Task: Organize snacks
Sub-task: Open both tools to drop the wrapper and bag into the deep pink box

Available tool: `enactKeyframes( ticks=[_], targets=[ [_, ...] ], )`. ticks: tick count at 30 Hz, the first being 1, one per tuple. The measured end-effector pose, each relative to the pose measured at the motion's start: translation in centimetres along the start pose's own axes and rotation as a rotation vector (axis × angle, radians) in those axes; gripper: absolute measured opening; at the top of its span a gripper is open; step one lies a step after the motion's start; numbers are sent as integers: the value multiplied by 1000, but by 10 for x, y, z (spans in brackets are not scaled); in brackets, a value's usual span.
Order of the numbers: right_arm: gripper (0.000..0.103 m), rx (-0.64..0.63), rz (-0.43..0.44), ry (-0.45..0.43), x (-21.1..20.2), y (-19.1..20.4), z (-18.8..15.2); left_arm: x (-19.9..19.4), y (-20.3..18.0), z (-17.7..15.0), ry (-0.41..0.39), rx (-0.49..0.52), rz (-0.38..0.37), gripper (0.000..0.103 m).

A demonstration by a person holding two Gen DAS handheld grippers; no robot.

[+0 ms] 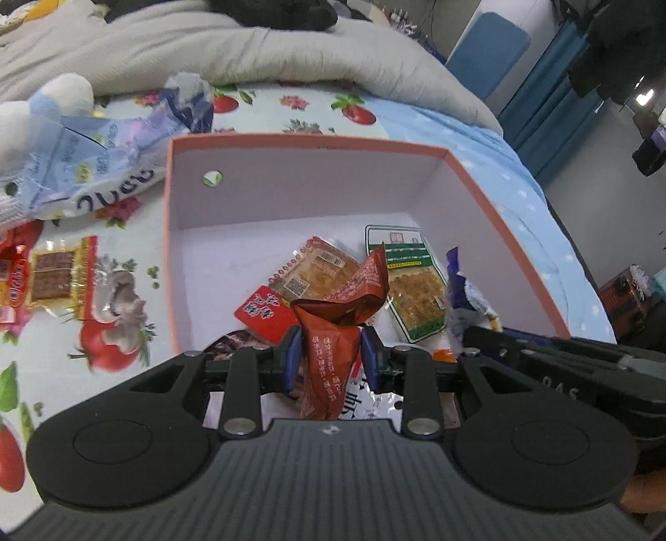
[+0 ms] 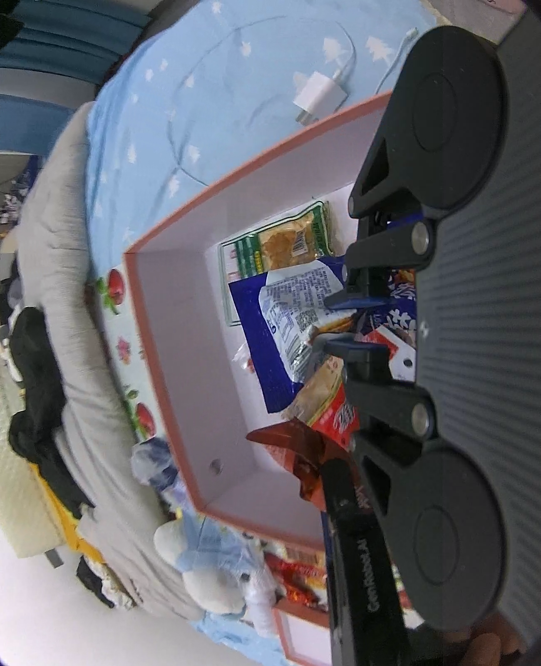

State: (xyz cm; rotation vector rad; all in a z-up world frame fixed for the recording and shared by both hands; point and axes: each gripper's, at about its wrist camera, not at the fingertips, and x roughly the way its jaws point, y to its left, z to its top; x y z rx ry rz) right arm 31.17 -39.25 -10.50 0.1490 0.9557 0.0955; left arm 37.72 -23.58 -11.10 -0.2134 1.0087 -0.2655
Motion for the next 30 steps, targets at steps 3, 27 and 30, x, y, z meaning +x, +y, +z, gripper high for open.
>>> enactKeyframes(
  ticks=[3,27,30],
  targets=[
    [21,32,5,20,13,-8,0,15,0,0,21,1,-13,35],
    [41,63,32,-80,-66,10,-23,-91,-10,-27,-128,66,-21,53],
    [41,46,44,-107,-85,20,-30,-117,-12,-39,-157,65,-14,53]
  ],
)
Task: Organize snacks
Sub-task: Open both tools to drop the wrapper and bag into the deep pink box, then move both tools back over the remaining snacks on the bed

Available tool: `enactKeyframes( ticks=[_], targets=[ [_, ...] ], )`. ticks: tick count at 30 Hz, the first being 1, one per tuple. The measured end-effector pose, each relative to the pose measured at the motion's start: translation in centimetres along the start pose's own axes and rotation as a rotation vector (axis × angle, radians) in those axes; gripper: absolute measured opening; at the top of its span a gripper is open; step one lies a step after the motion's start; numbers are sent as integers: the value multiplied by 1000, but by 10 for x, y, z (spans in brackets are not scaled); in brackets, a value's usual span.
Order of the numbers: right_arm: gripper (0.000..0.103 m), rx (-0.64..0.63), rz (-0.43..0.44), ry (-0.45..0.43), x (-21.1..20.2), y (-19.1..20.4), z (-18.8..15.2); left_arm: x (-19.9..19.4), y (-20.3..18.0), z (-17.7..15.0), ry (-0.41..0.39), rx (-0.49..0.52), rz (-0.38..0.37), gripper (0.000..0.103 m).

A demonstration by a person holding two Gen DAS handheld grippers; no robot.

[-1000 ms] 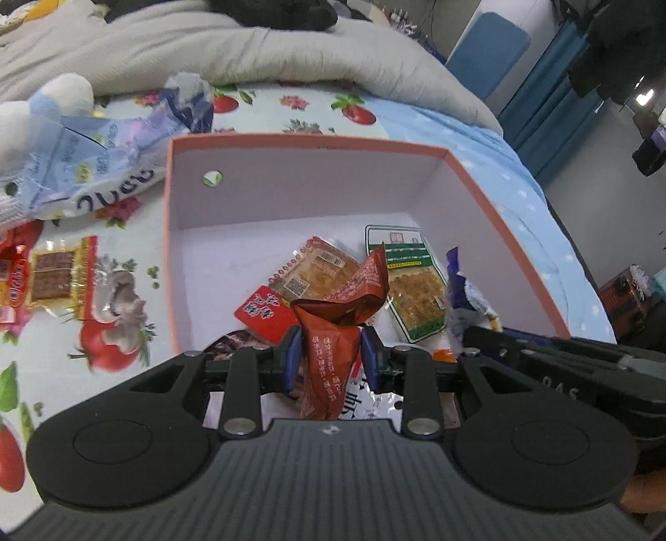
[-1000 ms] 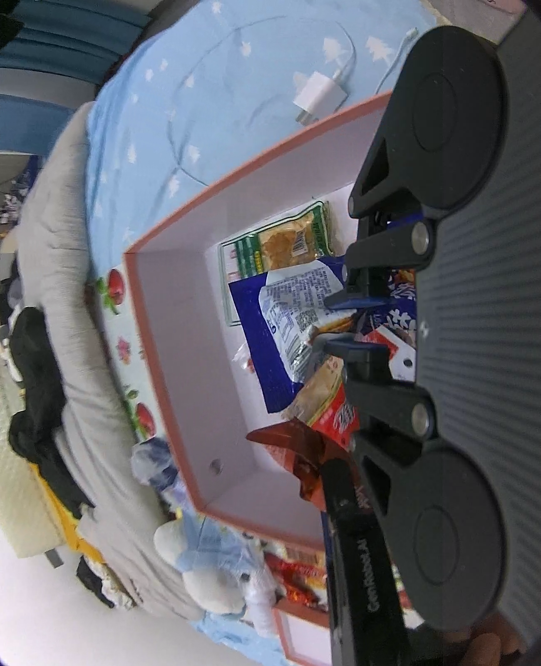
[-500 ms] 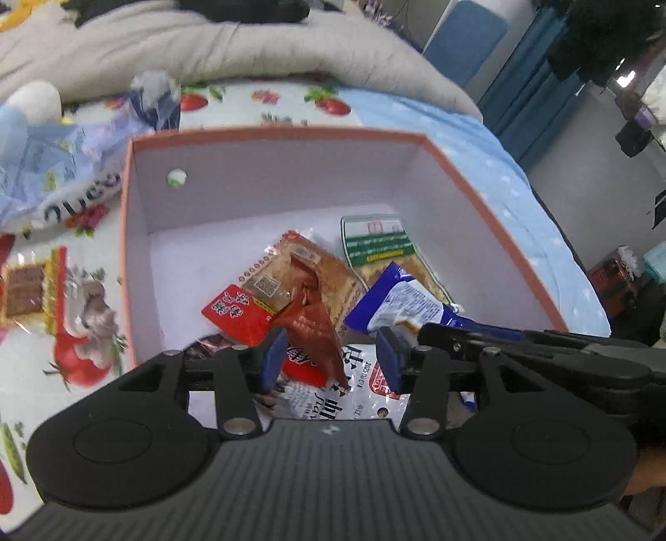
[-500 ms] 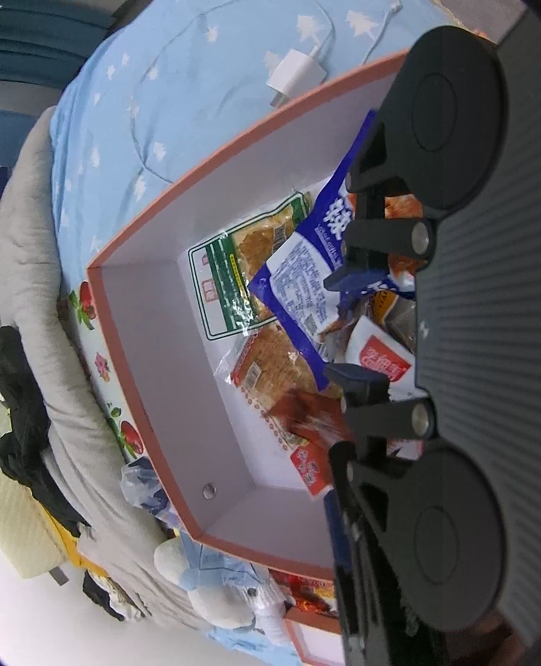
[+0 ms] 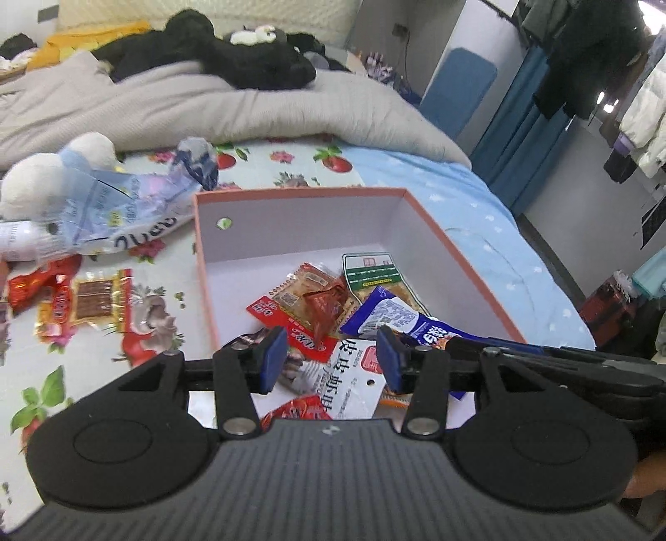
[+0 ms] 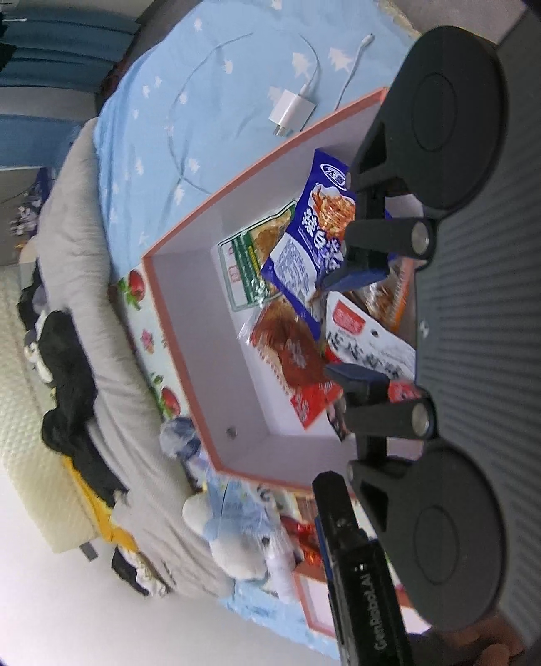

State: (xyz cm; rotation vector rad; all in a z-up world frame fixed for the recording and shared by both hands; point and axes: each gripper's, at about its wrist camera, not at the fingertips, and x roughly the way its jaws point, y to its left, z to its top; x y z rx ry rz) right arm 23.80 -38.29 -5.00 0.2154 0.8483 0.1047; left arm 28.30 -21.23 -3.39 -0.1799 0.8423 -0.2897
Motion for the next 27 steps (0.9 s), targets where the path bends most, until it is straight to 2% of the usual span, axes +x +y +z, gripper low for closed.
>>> enactKeyframes(
  ticks=[15,24,27],
  targets=[
    [41,-15,58,-83,-83,45,-62,-133,0,-67,-131,15,16,53],
    [41,-58,135,-114,-109,73,-101,-183,15,-107,-177,1,54,53],
    [41,-73,163,-137,-118,81,-110,-196,21,-118,-199,28,94,53]
  ],
)
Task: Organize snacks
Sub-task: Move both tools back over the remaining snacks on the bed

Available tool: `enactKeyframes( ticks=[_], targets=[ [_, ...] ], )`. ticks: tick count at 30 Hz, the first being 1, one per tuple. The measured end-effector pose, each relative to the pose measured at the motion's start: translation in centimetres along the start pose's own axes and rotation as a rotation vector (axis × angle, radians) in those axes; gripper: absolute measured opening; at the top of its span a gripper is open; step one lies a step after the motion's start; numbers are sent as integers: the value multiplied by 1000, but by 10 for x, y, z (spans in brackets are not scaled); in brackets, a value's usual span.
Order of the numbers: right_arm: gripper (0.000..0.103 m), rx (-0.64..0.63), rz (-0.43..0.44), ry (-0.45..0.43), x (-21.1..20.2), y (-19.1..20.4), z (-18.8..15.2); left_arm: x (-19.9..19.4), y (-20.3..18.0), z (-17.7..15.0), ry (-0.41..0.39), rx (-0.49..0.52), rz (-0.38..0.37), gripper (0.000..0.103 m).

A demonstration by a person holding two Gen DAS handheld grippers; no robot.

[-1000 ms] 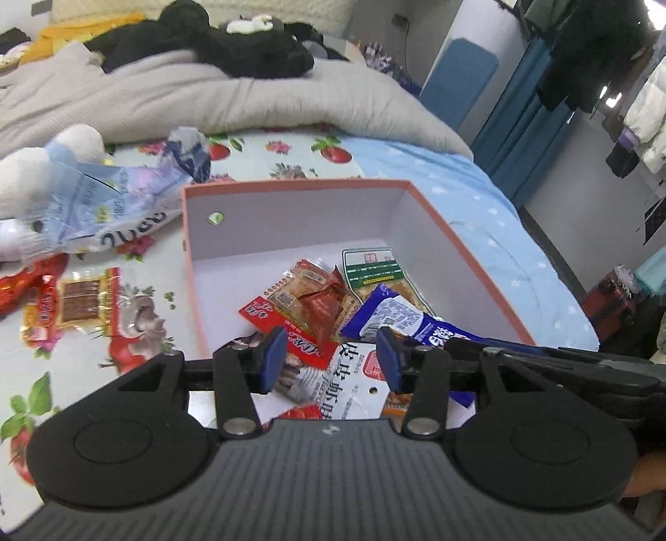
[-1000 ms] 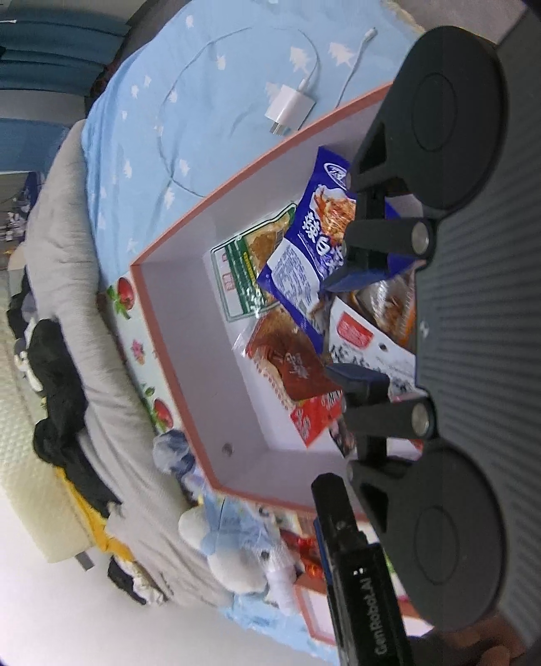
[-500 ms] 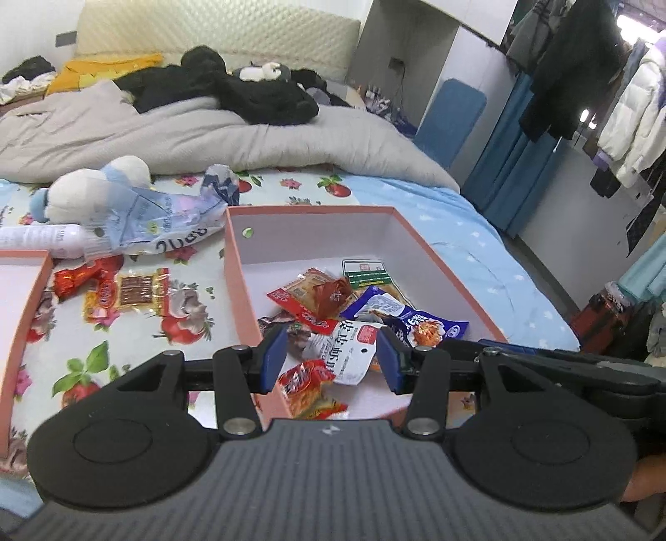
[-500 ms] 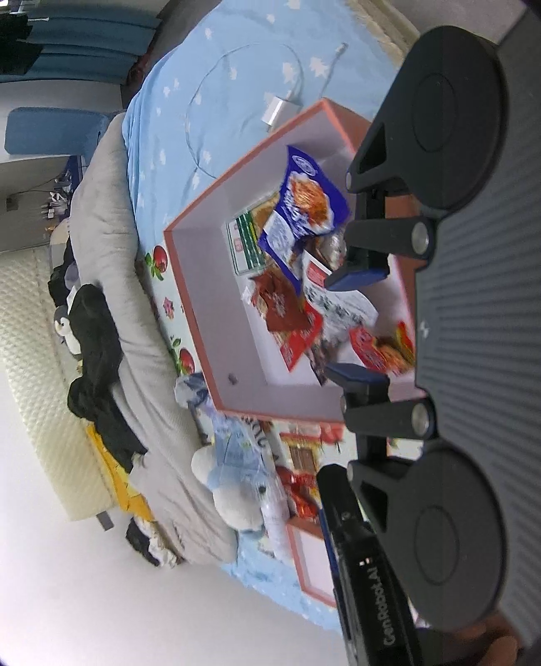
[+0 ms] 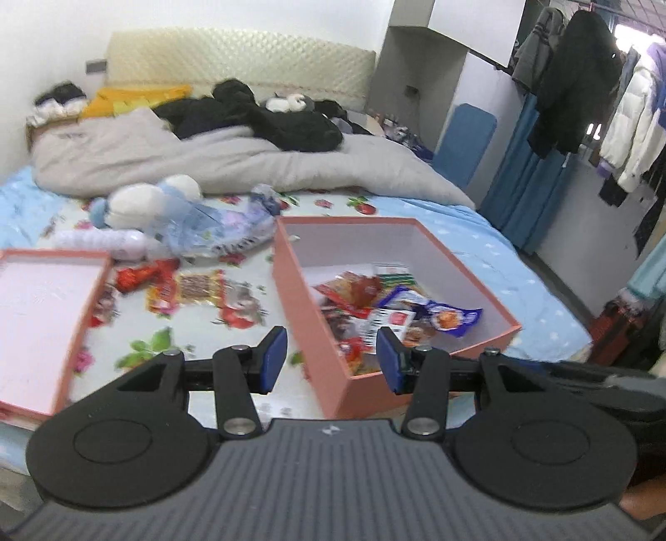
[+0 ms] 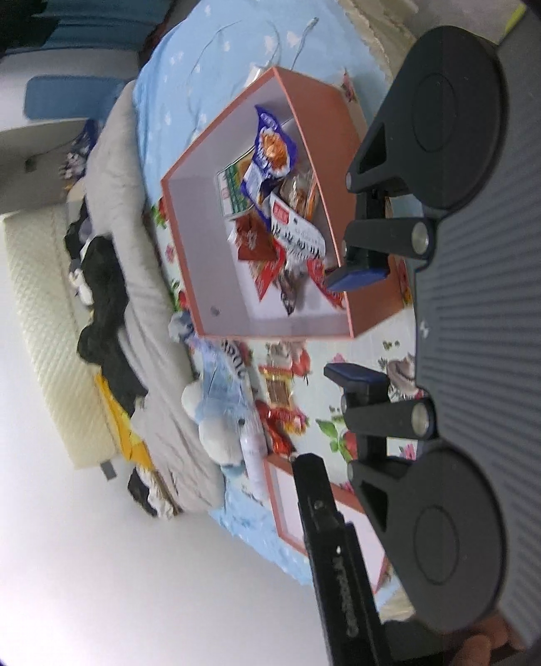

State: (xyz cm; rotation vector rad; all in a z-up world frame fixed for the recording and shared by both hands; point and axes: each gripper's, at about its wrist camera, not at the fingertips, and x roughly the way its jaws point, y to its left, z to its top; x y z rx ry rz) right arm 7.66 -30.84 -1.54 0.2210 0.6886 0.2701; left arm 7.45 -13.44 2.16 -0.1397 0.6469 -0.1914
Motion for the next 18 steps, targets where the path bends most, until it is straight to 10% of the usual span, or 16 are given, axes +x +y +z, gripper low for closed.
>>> enactKeyframes(
  ticks=[18],
  targets=[
    [41,-75,148,-16,-5,57,-37,-45,70,-28,-53,-68,131,65]
  ],
)
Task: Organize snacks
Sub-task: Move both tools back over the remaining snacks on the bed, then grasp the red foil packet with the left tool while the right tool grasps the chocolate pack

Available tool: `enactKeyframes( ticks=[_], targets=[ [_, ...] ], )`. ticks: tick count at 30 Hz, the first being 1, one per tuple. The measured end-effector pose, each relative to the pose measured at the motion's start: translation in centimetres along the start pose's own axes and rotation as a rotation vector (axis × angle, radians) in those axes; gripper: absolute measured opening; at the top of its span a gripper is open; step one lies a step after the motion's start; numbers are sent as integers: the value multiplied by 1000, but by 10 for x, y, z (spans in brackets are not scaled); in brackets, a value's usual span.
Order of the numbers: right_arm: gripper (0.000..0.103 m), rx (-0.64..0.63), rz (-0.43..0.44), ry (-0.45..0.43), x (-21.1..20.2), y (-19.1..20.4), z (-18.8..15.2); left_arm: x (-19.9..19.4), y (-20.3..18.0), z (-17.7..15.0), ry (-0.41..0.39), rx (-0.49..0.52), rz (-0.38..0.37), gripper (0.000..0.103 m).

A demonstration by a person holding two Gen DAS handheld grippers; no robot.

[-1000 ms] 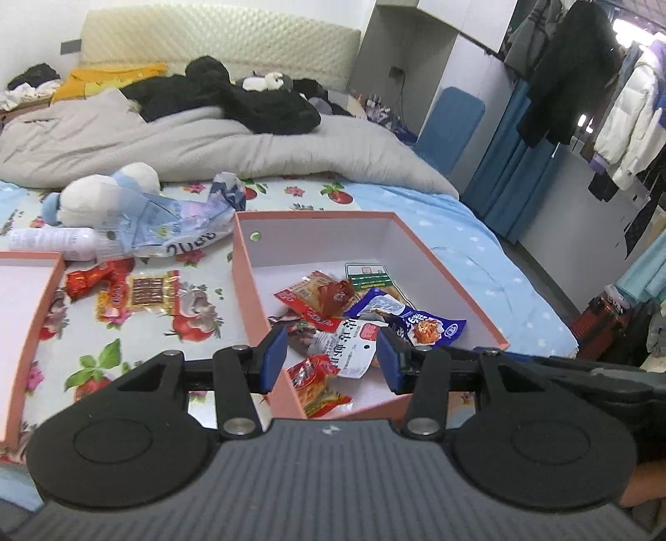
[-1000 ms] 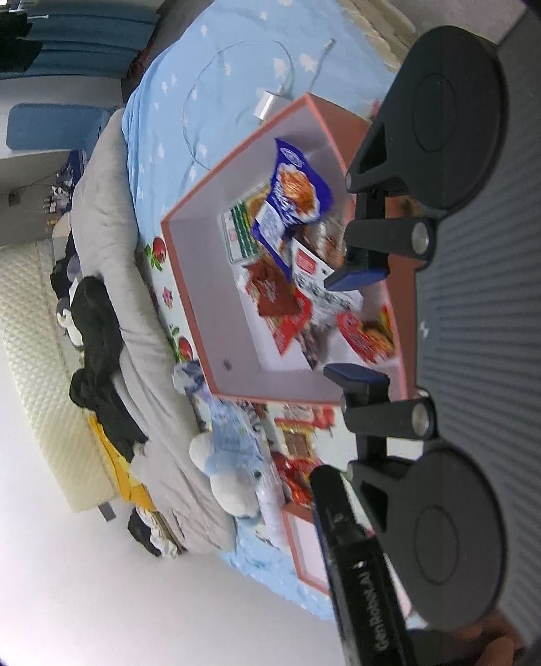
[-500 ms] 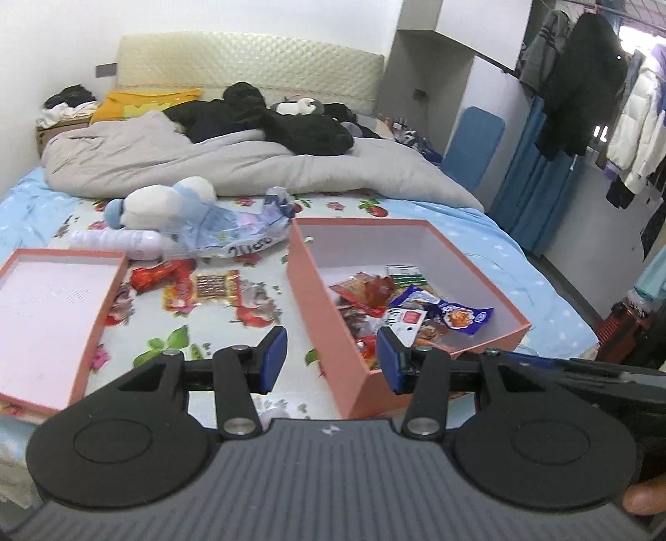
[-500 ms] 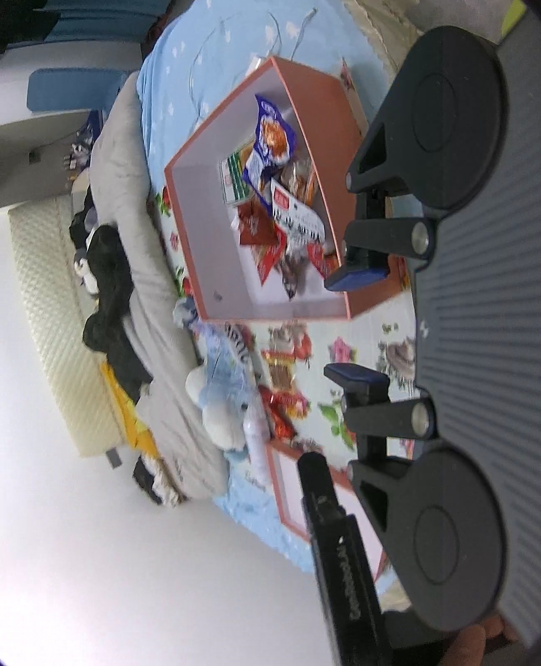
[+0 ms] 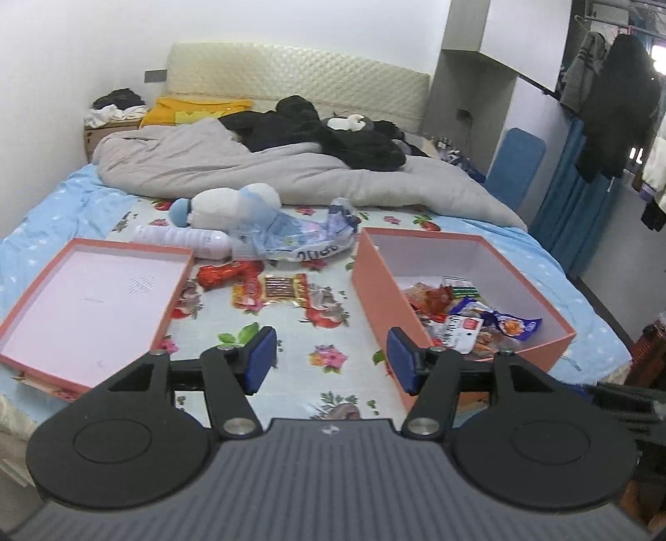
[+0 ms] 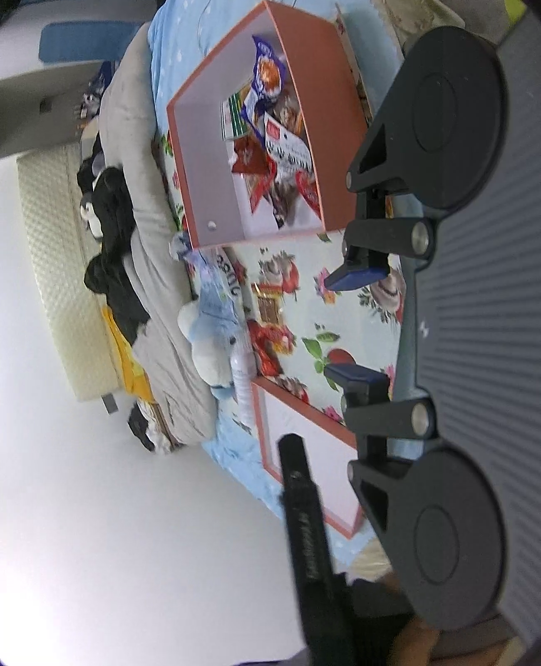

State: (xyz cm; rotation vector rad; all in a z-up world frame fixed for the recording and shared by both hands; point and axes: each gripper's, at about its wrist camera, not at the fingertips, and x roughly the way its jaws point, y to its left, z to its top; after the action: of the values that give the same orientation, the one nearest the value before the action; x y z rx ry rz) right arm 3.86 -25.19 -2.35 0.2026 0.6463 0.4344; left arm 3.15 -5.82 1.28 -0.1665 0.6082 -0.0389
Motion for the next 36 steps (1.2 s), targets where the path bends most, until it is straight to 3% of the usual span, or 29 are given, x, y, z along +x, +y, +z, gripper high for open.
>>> enactKeyframes(
  ticks=[8,18,36],
  targets=[
    [41,-2,11,67,31,11,-3,23,33,-8,68,-63,36,65],
    [41,-30,9,120,89,15,19,86,76,-1,147,-124,84,65],
    [42,-96,-51,180,252,10,48,265,142,40,209,-255,139,65]
  ],
)
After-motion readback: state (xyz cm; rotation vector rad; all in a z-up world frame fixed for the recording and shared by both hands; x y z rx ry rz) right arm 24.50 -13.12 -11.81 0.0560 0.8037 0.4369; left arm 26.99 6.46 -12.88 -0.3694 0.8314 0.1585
